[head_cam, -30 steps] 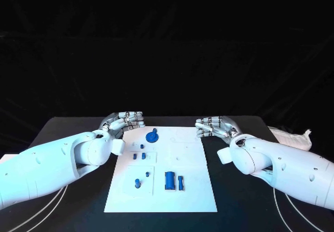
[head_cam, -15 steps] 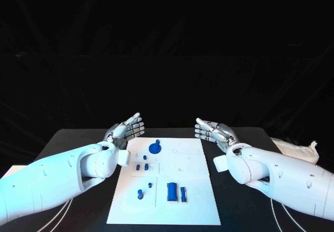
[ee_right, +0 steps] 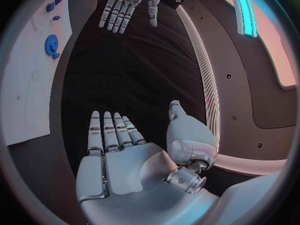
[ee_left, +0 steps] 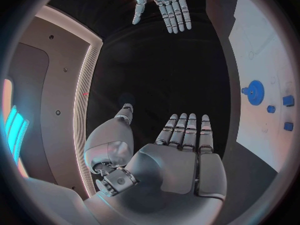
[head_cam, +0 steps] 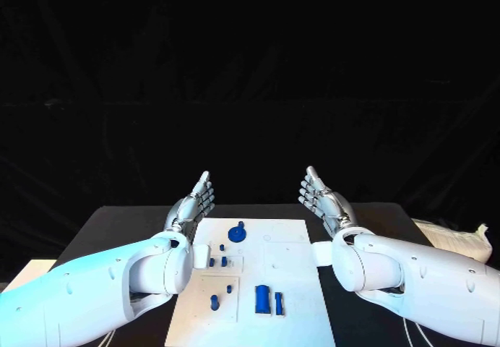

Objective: Assemble the parts on the task board

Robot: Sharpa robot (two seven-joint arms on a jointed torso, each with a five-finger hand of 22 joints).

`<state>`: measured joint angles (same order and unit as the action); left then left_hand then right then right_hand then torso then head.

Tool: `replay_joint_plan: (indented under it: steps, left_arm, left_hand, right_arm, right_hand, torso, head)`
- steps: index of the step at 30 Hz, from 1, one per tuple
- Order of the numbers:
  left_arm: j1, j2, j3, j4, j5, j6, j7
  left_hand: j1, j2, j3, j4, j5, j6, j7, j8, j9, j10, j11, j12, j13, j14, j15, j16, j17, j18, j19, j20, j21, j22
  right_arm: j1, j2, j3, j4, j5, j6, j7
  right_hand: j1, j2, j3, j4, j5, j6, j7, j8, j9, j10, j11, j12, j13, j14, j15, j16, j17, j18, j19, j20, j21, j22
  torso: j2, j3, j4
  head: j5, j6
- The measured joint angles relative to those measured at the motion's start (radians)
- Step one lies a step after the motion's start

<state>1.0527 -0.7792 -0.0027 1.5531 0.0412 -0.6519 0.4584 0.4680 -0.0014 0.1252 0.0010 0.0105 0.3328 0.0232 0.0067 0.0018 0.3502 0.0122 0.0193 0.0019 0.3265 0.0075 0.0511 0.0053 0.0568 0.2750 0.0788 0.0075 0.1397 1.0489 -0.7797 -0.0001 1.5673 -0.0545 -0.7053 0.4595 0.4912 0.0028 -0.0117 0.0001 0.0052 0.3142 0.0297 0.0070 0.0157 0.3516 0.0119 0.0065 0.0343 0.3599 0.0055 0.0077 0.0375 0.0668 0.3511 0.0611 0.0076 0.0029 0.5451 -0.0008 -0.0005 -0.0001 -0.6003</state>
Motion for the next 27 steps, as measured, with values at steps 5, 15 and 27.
replay_joint_plan:
  steps: [5,15,27]
  left_arm:
    - [-0.002,-0.001,0.002,0.014,-0.014,-0.061,0.02]
    - [-0.002,-0.001,0.002,0.014,-0.025,-0.102,0.037]
    - [-0.003,-0.001,0.002,0.014,-0.029,-0.113,0.042]
  left_hand:
    - [-0.092,0.001,-0.024,-0.001,-0.004,-0.065,-0.014,0.0,-0.001,-0.069,-0.007,-0.008,-0.001,-0.064,-0.004,-0.029,-0.003,-0.026,-0.052,-0.047,-0.004,-0.028]
    - [-0.217,0.001,-0.098,-0.001,-0.004,-0.155,-0.022,0.0,0.0,-0.163,-0.012,-0.013,-0.001,-0.152,-0.006,-0.042,-0.004,-0.042,-0.124,-0.074,-0.004,-0.102]
    - [-0.314,0.001,-0.114,-0.001,-0.004,-0.22,-0.023,0.0,0.0,-0.234,-0.012,-0.013,0.0,-0.218,-0.007,-0.045,-0.004,-0.042,-0.185,-0.077,-0.004,-0.134]
  right_arm:
    - [0.001,0.0,0.0,0.001,0.028,-0.032,0.022]
    - [0.001,-0.001,0.0,0.001,0.05,-0.056,0.039]
    - [0.001,0.0,0.0,0.001,0.056,-0.064,0.044]
  right_hand:
    - [-0.096,-0.002,0.005,0.001,0.0,-0.062,-0.017,0.0,-0.009,-0.07,-0.007,0.0,-0.02,-0.07,-0.003,-0.004,-0.022,-0.031,-0.07,-0.034,0.0,-0.001]
    - [-0.227,-0.002,0.005,0.0,0.0,-0.146,-0.027,-0.004,-0.013,-0.163,-0.011,0.0,-0.031,-0.166,-0.005,-0.004,-0.034,-0.045,-0.163,-0.056,-0.004,-0.002]
    - [-0.339,-0.004,0.005,0.0,0.0,-0.216,-0.028,-0.004,-0.015,-0.243,-0.013,0.0,-0.033,-0.249,-0.006,-0.004,-0.036,-0.053,-0.244,-0.062,-0.004,-0.001]
  torso:
    - [-0.001,0.0006,0.0003]
    - [-0.001,0.0009,0.0005]
    - [-0.001,0.0009,0.0005]
  head:
    - [0.0,0.0]
    - [0.0,0.0]
    - [0.0,0.0]
